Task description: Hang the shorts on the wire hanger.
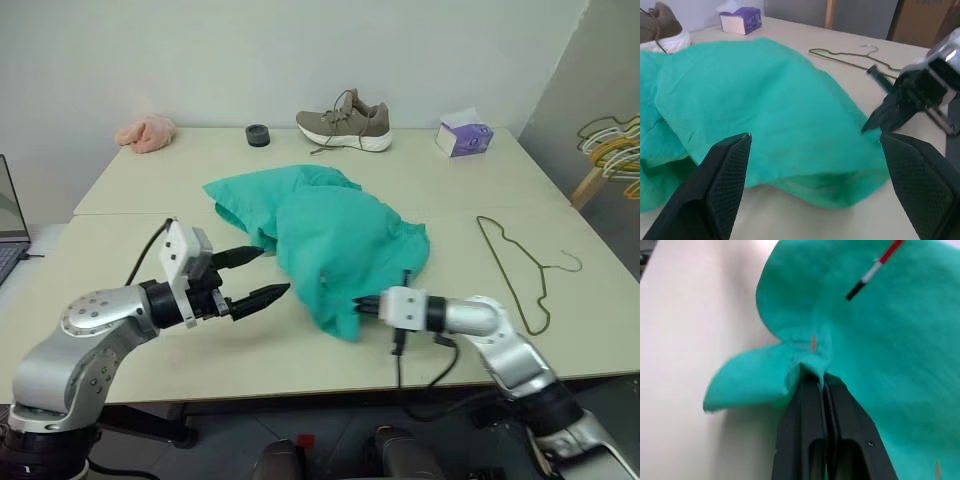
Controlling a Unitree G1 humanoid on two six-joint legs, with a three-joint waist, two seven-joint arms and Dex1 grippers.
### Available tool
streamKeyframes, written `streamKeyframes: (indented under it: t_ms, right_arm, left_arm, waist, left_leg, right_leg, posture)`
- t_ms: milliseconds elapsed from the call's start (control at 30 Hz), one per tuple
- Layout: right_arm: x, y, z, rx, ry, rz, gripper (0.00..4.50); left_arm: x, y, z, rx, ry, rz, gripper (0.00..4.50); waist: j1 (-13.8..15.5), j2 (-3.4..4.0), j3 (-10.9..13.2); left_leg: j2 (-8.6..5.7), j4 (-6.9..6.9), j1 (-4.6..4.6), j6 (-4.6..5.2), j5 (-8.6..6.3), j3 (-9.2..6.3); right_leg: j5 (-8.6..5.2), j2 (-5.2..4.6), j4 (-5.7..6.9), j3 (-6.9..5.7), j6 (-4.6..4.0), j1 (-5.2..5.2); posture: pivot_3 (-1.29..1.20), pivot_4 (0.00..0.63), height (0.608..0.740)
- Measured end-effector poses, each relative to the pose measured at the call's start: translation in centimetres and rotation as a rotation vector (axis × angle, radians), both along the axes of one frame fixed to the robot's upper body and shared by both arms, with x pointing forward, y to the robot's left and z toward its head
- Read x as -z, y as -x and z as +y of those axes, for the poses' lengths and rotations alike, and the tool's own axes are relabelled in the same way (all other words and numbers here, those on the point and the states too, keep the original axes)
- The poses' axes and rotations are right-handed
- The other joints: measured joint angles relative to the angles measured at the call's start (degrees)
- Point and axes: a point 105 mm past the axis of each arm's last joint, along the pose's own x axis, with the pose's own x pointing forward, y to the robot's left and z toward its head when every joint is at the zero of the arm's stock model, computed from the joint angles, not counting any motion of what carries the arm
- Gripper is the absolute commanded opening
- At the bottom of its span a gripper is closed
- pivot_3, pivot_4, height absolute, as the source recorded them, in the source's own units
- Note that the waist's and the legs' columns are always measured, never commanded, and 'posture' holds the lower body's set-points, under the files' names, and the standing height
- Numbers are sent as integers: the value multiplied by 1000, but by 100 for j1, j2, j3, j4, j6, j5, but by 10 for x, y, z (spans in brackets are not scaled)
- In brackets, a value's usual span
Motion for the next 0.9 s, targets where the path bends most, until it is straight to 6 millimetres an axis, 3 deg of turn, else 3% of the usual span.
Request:
streamKeyframes:
  t_ms: [133, 267, 367, 467, 667, 767, 900]
  right_arm:
    - [0, 3, 43, -70, -23, 26, 47]
    - [0, -1, 57, -74, -9, 31, 47]
    - [6, -4, 47, -56, 36, 36, 601]
    - [11, -3, 36, -50, 83, 37, 1590]
    - [2, 10, 21, -99, 141, 10, 3682]
    - [1, 16, -3, -89, 167, 75, 3682]
    - [0, 21, -49, -13, 225, 148, 3682]
  left_arm:
    - [-1, 2, -5, 25, 0, 19, 4314]
    - [6, 8, -13, 72, -37, 42, 4314]
    - [11, 8, -12, 62, -65, 52, 4314]
    - [16, 8, -9, 49, -84, 55, 4314]
    - [29, 11, -15, 69, -114, 75, 4314]
    - [47, 16, -20, 101, -166, 97, 4314]
    - [79, 20, -23, 120, -275, 127, 4314]
  waist:
    - [8, 0, 0]
    - [54, -1, -1]
    - [91, -1, -1]
    - [94, -1, 0]
    - [99, 0, 0]
    - [120, 1, 0]
    - [163, 1, 1]
  left_leg:
    - [-4, -1, -8, -12, 5, 2]
    - [-15, 0, -13, -14, 5, 4]
    - [-15, 0, -11, -14, 5, 5]
    - [-8, -1, -8, -14, 5, 3]
    - [-3, -4, -5, -14, 6, 3]
    - [-10, -5, -6, -14, 5, 7]
    - [-14, -5, -7, -13, 5, 8]
  right_leg:
    - [1, -4, 0, -5, 0, -1]
    - [1, -17, -4, -6, 2, -1]
    - [1, -18, -3, -6, 1, 0]
    - [0, -17, 1, -7, 0, -1]
    - [-1, -9, 1, -7, -2, -1]
    - [-1, -11, -4, -5, -1, -1]
    - [-2, -15, -7, -6, 0, 0]
  posture:
    - [-44, 77, 740]
    - [-42, 79, 740]
    - [-44, 80, 740]
    - [-44, 79, 740]
    - [-52, 79, 740]
    - [-56, 81, 740]
    - [-73, 86, 740]
